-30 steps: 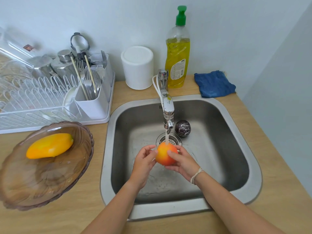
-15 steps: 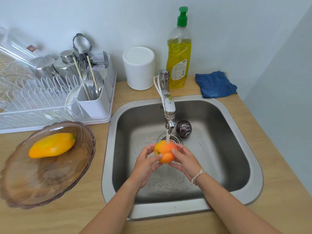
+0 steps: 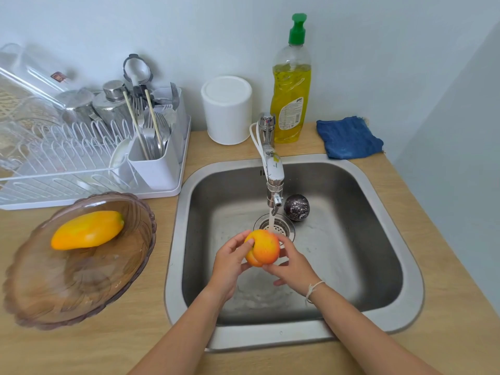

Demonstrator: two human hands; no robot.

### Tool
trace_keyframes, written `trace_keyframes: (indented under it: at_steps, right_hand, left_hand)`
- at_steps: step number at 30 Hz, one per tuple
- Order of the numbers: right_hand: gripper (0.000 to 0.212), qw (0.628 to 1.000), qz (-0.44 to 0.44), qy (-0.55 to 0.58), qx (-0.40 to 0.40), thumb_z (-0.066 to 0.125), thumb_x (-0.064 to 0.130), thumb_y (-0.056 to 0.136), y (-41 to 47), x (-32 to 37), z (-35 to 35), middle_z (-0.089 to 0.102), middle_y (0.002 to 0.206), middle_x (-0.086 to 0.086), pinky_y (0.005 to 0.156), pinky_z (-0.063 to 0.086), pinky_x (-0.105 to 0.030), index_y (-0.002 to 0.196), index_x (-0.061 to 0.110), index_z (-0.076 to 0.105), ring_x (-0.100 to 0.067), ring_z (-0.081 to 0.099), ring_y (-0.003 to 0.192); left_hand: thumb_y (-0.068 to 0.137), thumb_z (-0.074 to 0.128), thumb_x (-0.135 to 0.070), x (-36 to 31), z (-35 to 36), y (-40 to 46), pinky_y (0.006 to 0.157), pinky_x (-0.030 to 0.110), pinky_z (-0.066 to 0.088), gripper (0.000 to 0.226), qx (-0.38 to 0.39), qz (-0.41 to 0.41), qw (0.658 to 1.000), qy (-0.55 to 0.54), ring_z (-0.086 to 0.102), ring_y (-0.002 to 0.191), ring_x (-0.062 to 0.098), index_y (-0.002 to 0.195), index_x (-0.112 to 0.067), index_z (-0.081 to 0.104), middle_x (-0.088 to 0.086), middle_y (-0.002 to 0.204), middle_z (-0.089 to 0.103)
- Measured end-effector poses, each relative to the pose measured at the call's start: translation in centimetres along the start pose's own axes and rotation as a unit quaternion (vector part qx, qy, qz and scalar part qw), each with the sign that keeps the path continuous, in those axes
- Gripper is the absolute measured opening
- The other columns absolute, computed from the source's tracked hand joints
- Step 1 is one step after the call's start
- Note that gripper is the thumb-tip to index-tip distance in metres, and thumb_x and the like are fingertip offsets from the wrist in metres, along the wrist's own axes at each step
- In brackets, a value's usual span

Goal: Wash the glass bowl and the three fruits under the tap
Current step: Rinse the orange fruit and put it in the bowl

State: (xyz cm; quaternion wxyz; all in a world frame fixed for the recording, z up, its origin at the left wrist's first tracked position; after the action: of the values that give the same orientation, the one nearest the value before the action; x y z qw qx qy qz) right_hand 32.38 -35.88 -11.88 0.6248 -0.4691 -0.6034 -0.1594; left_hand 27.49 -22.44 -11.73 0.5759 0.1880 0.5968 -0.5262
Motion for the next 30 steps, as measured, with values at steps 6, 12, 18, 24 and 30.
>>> trace_keyframes:
  at_steps: [6,12,18,24,30]
  right_hand:
    - [0.061,0.999,-0.006,0.034,-0.041,0.07,0.019,0.079,0.1,0.5,-0.5,0.05,0.12,-0.002,0.068,0.059,-0.031,0.133,0.028,0.043,-0.021,0.06,0.093]
    - [0.055,0.997,0.014,0.061,-0.037,0.065,0.028,0.083,-0.1,0.4,-0.5,0.058,0.103,-0.01,0.066,0.059,-0.032,0.13,0.037,0.037,-0.023,0.065,0.082]
    - [0.035,0.991,0.032,0.118,-0.046,0.057,0.032,0.089,0.1,0.3,-0.6,0.057,0.098,-0.003,0.069,0.06,-0.038,0.119,0.035,0.04,-0.025,0.066,0.084]
    - [0.038,0.982,0.017,0.174,-0.066,0.065,0.014,0.084,0.5,0.2,-1.2,0.052,0.108,-0.001,0.07,0.06,-0.032,0.119,0.021,0.05,-0.023,0.06,0.1]
    - [0.036,0.973,0.066,0.205,-0.086,0.06,0.027,0.088,0.7,-0.3,-1.6,0.06,0.097,-0.01,0.065,0.06,-0.035,0.119,0.011,0.051,-0.025,0.066,0.073]
  left_hand:
    - [0.087,0.062,-0.012,-0.1,0.3,-0.2,0.081,0.031,0.056,0.034,0.034,0.005,0.999,-0.011,0.06,0.109,0.018,0.119,-0.023,0.057,0.001,0.124,0.056]
    - [0.068,0.075,-0.027,0.1,0.1,0.3,0.097,0.043,0.05,0.052,0.023,0.014,1.0,0.006,0.057,0.116,0.023,0.118,-0.029,0.059,0.004,0.128,0.057]
    - [0.075,0.074,-0.021,-0.1,0.2,-0.1,0.098,0.044,0.05,0.044,0.029,0.032,0.998,0.038,0.06,0.112,0.023,0.118,-0.022,0.062,0.0,0.117,0.063]
    - [0.084,0.065,-0.007,-0.5,0.6,-0.4,0.081,0.035,0.057,0.039,0.046,0.018,0.999,0.013,0.062,0.103,0.017,0.119,-0.024,0.06,-0.008,0.114,0.058]
    - [0.083,0.067,-0.01,-0.4,0.2,-0.2,0.074,0.027,0.056,0.041,0.016,0.027,0.999,0.016,0.061,0.108,0.018,0.121,-0.023,0.056,0.0,0.123,0.056]
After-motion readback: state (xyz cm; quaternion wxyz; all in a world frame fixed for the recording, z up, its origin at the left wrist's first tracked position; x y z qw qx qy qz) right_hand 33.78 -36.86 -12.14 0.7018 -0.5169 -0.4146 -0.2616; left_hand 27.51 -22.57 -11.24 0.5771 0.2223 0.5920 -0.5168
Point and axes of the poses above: each hand's wrist, its own y-axis towards the middle knuckle, its own z-axis out of the palm, x = y × z, the point moved 6 cm from there along y, towards the middle knuckle
